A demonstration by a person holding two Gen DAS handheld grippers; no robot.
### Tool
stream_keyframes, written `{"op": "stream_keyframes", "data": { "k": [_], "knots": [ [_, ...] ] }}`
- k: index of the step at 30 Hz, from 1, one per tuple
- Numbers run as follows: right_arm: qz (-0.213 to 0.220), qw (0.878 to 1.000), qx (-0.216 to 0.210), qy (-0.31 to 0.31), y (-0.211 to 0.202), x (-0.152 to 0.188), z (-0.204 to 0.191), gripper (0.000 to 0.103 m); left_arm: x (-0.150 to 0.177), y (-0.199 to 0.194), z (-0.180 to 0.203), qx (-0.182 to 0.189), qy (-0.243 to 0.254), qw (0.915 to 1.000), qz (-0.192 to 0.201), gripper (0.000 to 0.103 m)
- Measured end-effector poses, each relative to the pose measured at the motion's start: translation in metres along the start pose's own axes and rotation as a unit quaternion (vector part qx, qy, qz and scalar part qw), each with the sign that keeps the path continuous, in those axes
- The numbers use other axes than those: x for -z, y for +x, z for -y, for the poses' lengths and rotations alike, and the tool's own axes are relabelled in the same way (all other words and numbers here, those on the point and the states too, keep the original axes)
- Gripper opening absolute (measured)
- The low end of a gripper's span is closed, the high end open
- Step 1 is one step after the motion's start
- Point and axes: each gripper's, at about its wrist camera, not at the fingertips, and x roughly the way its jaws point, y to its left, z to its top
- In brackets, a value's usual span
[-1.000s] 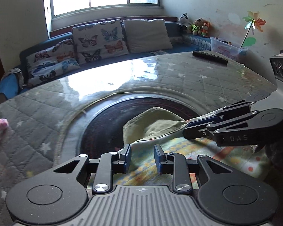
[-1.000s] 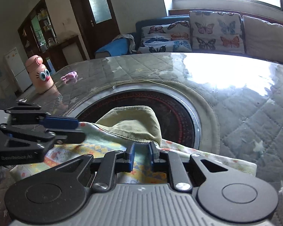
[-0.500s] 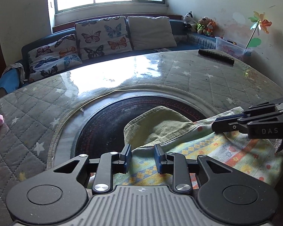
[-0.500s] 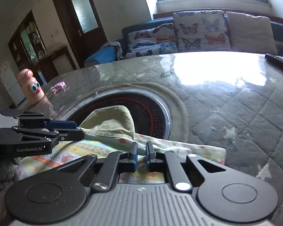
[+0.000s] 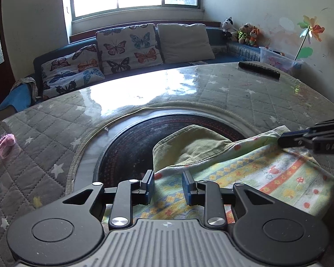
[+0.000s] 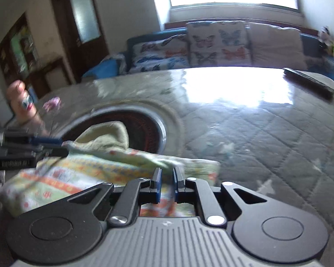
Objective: Fold clothes
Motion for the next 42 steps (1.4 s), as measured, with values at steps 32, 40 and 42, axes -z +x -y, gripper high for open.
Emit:
{"op": "stream_keyframes", "data": {
  "k": [32, 40, 42],
  "knots": [
    [0.033, 0.998, 0.042, -0.017, -0.019, 0.008, -0.024, 0.011, 0.014, -0.024, 0.007, 0.008, 0.007, 0.9995, 0.029, 0.036],
    [0.020, 0.993, -0.059, -0.103, -0.033, 0.020, -0.091, 0.011, 0.038, -0.058, 0.032, 0.040, 0.038, 0.9976, 0.043, 0.036],
    [0.019, 0.989, -0.074, -0.124, -0.033, 0.026, -0.106, 0.011, 0.045, -0.064, 0.037, 0.042, 0.048, 0.9969, 0.046, 0.036]
  ]
}}
